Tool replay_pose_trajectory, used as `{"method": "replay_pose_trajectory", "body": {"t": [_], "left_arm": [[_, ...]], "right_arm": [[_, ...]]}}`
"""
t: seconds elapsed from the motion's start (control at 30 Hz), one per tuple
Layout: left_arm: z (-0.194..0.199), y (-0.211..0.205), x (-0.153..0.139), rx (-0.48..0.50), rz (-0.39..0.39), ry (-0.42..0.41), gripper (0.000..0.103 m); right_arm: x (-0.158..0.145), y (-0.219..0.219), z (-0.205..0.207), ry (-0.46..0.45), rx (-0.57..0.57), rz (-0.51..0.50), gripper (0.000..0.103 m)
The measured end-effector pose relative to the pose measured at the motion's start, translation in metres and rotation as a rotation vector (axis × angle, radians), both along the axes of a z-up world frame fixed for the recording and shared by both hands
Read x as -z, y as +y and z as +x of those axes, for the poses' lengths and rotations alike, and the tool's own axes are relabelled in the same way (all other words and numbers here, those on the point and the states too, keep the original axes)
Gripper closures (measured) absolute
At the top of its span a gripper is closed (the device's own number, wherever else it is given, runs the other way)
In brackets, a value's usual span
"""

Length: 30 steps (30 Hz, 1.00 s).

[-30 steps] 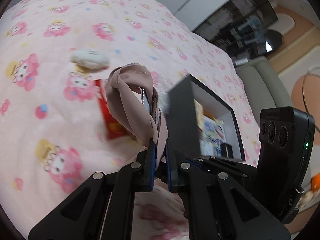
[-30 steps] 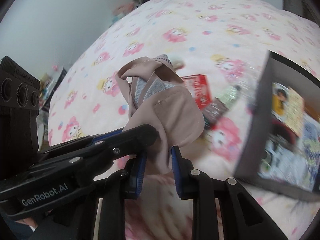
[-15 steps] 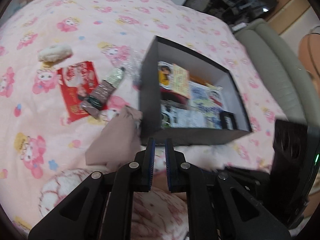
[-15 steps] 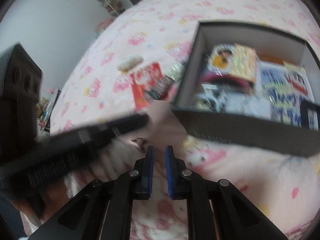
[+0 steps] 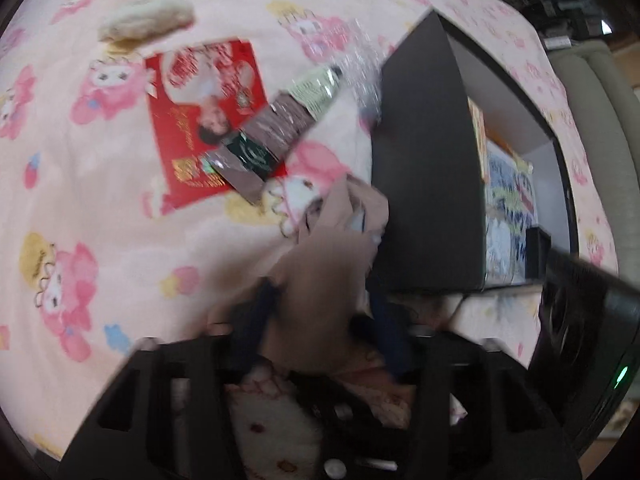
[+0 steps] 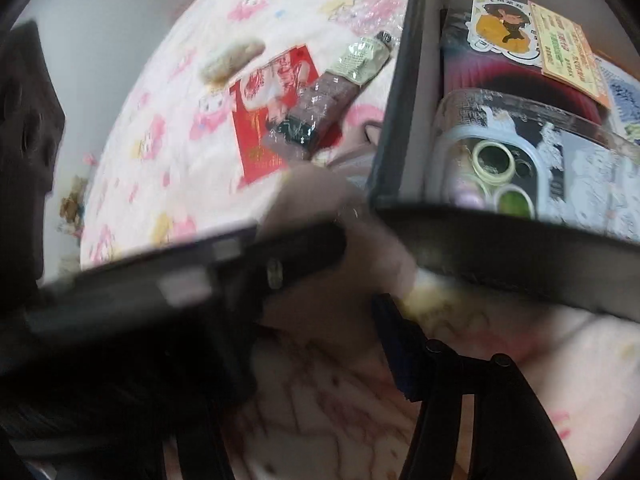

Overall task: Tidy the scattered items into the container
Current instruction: 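Lift the beige fabric with the left gripper toward the black box, then carry the beige fabric with the left gripper over the box rim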

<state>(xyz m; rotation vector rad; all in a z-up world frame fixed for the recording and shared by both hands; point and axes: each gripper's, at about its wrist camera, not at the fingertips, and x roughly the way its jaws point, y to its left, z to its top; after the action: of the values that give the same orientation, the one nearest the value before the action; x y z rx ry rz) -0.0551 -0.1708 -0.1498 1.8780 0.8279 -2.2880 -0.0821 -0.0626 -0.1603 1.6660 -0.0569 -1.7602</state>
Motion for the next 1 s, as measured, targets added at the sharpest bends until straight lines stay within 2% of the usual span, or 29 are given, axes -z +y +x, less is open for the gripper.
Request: {"method": "replay_pose_trajectory", "body": {"t": [0.03, 0.07, 0.17, 0.23, 0.33, 0.47, 0.6, 0.73, 0.8, 0.93, 1.0], "left_arm": [[0.001, 0.006, -0.001, 0.031, -0.009, 0.012, 0.086], [0.003, 0.011, -0.003, 0.053, -0.028, 0.028, 0.087], [0.009, 0.027, -0.014, 0.113, -0.050, 0.095, 0.088], [0.010, 0.039, -0.021, 0.137, -0.050, 0.128, 0.086], [0.009, 0.059, -0.033, 0.165, -0.061, 0.146, 0.082], [0.011, 0.087, -0.036, 0.191, 0.032, 0.165, 0.081], [0.004, 0.123, -0.043, 0.253, 0.058, 0.188, 0.082], [-0.009, 0.152, -0.047, 0.296, 0.059, 0.215, 0.080], [-0.013, 0.154, -0.046, 0.281, 0.041, 0.206, 0.077], [-0.014, 0.144, -0.032, 0.228, 0.001, 0.170, 0.065], [-0.013, 0.137, -0.025, 0.203, -0.027, 0.150, 0.060]], "right_arm": [[0.000, 0.001, 0.000, 0.006, 0.005, 0.000, 0.067], [0.000, 0.002, 0.000, 0.010, 0.006, 0.004, 0.072], [-0.011, 0.011, 0.004, 0.042, 0.006, -0.018, 0.082], [-0.022, 0.023, 0.008, 0.074, 0.011, -0.027, 0.086], [-0.035, 0.048, 0.014, 0.121, 0.029, -0.031, 0.092], [-0.045, 0.089, 0.020, 0.138, 0.064, -0.045, 0.094], [-0.051, 0.131, 0.026, 0.150, 0.126, -0.063, 0.095], [-0.056, 0.172, 0.023, 0.171, 0.196, -0.072, 0.095], [-0.052, 0.191, 0.017, 0.179, 0.246, -0.052, 0.095], [-0.039, 0.223, 0.009, 0.187, 0.336, 0.032, 0.095], [-0.037, 0.232, 0.008, 0.182, 0.362, 0.035, 0.094]]}}
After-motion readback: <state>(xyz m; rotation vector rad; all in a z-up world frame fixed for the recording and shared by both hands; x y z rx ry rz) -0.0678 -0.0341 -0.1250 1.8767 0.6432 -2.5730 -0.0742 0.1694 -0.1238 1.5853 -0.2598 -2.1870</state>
